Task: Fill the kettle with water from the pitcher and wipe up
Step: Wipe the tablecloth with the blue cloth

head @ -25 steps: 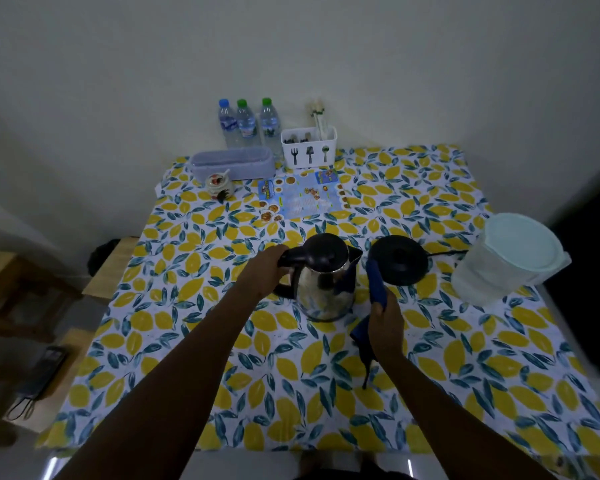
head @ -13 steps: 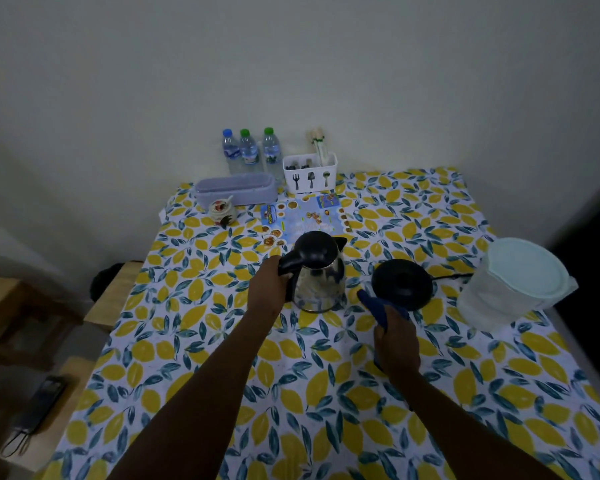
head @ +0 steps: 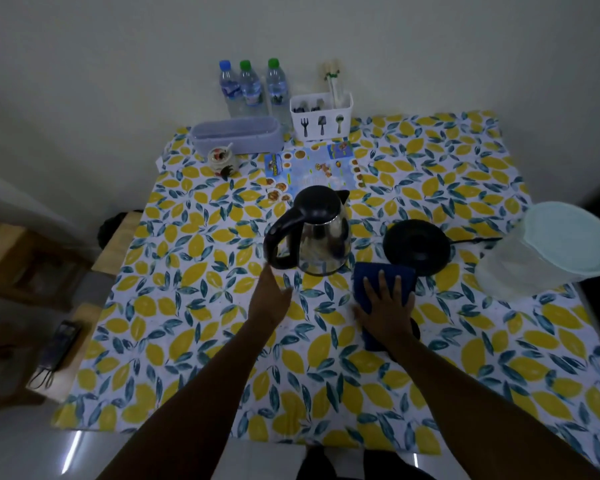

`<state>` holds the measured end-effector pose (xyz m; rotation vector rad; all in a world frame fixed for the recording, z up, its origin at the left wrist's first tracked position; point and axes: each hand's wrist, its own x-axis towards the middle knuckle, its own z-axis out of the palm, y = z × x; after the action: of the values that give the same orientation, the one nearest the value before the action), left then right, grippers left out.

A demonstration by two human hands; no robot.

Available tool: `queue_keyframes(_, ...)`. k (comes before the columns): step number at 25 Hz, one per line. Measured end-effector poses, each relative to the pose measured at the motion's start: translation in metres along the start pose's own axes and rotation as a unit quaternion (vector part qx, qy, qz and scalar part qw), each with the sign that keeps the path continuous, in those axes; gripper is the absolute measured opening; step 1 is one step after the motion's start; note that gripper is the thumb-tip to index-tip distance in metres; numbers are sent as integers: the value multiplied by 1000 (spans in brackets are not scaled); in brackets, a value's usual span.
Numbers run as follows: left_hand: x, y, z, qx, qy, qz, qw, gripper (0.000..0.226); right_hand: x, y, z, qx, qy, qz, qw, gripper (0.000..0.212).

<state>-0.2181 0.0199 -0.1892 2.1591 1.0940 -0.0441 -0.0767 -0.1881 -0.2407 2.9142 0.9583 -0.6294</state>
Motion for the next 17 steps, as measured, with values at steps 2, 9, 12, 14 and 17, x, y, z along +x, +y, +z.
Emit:
queue_keyframes(2,-12,-31,19,140,-105,31,984,80,8,-1,2,20,-10,9,1000,67)
queue_keyframes(9,-34,-73,38,223,-139,47,964,89,2,-42,23,16,33,-78,996,52)
queue_keyframes(12,-34,-78,40,205,-126,35,970,94,-6,-75,32,13,26,-137,990,57)
queue_keyframes(14,-39,-83,44,188,-108,23,976,97,-7,-94,36,7,14,-178,984,58)
queue_keyframes(17,-46,-84,46,166,-88,18,982,95,-5,-97,38,4,7,-208,978,54)
